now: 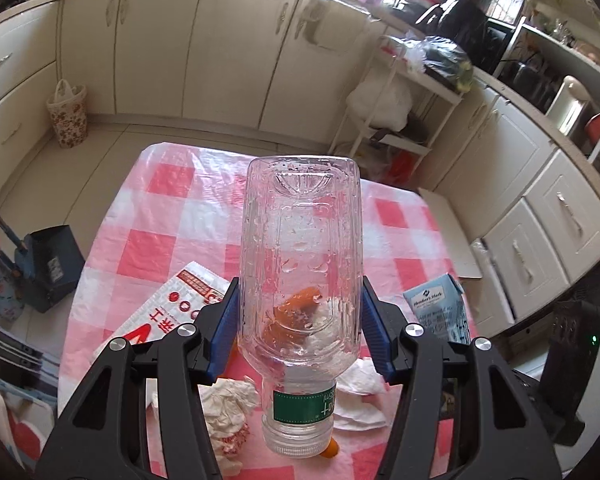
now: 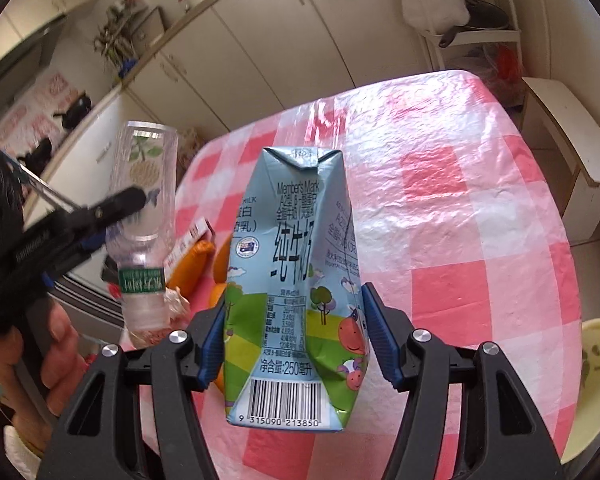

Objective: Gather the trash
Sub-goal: 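Carry the bottle with the left tool while the right tool carries the carton to the yellow bin, then open the right tool dropping the carton into the bin while the left tool drops the bottle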

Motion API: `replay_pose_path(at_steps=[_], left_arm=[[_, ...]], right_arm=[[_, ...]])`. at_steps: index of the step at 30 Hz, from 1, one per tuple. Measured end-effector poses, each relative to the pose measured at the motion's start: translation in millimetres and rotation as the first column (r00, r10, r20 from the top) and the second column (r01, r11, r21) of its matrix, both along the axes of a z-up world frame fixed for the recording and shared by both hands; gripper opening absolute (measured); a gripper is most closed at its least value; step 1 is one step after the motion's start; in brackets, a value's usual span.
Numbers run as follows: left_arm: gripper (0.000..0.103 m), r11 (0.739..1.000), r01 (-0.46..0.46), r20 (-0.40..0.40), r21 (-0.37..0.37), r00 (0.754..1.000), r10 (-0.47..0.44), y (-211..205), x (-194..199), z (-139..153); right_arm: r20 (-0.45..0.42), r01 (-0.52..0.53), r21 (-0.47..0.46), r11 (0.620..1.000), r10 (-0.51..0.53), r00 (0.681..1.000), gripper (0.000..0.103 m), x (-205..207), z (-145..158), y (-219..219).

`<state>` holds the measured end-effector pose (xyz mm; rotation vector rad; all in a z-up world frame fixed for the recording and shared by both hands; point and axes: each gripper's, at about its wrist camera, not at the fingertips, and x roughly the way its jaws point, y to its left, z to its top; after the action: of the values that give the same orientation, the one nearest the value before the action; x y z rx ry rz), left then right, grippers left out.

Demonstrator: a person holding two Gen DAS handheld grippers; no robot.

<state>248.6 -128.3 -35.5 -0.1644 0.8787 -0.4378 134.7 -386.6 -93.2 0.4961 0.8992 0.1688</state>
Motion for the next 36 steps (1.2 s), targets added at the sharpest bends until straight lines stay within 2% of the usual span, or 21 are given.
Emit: replay_pose_path(at_steps=[4, 6, 9, 13, 16, 21, 28, 32, 36], left_arm=[[0.053, 0.995, 0.042, -0.024, -0.088, 0.999, -0.044, -2.0, -13.2, 3.5], [0.053, 0.992, 0.063, -0.025, -0.106, 0.998, -0.066, -8.4, -20.9, 5.8], [0.053, 0.985, 0.105, -0.032, -0.138, 0.993, -0.111, -22.1, -35.8, 6.8], [0.053, 0.971, 0.187, -0.047, -0.152, 0.98, -0.196, -56.4, -59.7, 7.3], [0.053, 0.953, 0.258, -0.047, -0.157, 0.962, -0.268, -94.1, -77.6, 10.2], [0.054, 0.909, 0.395, -0.044, -0.133, 0.914, -0.403, -187.6, -109.0, 10.6], [0.054, 0.835, 0.544, -0.078, -0.077, 0.832, -0.549, -312.1, -139.3, -17.0], [0.054, 0.81, 0.585, -0.129, -0.048, 0.8, -0.586, -364.1, -140.0, -45.8], [0.054, 0.788, 0.615, -0.205, 0.0, 0.772, -0.602, -410.0, -140.8, -81.4]], right_arm=[[0.064, 0.077, 0.059, 0.995, -0.081, 0.995, 0.06, -23.9, 14.6, -27.6], [0.086, 0.13, 0.099, 0.987, -0.138, 0.987, 0.06, -42.3, 18.9, -50.4], [0.097, 0.197, 0.1, 0.975, -0.207, 0.974, 0.06, -75.6, 18.2, -82.1], [0.052, 0.302, 0.053, 0.952, -0.304, 0.951, 0.06, -131.5, -1.1, -128.0], [-0.017, 0.378, 0.023, 0.925, -0.378, 0.926, 0.06, -171.7, -29.9, -164.1], [-0.13, 0.467, 0.031, 0.884, -0.46, 0.879, 0.06, -208.6, -82.8, -212.2], [-0.213, 0.519, 0.043, 0.854, -0.5, 0.84, 0.061, -208.2, -140.5, -241.4], [-0.213, 0.561, 0.016, 0.828, -0.545, 0.811, 0.061, -216.4, -151.9, -254.9], [-0.147, 0.599, 0.006, 0.801, -0.591, 0.793, 0.063, -241.3, -139.2, -252.3]])
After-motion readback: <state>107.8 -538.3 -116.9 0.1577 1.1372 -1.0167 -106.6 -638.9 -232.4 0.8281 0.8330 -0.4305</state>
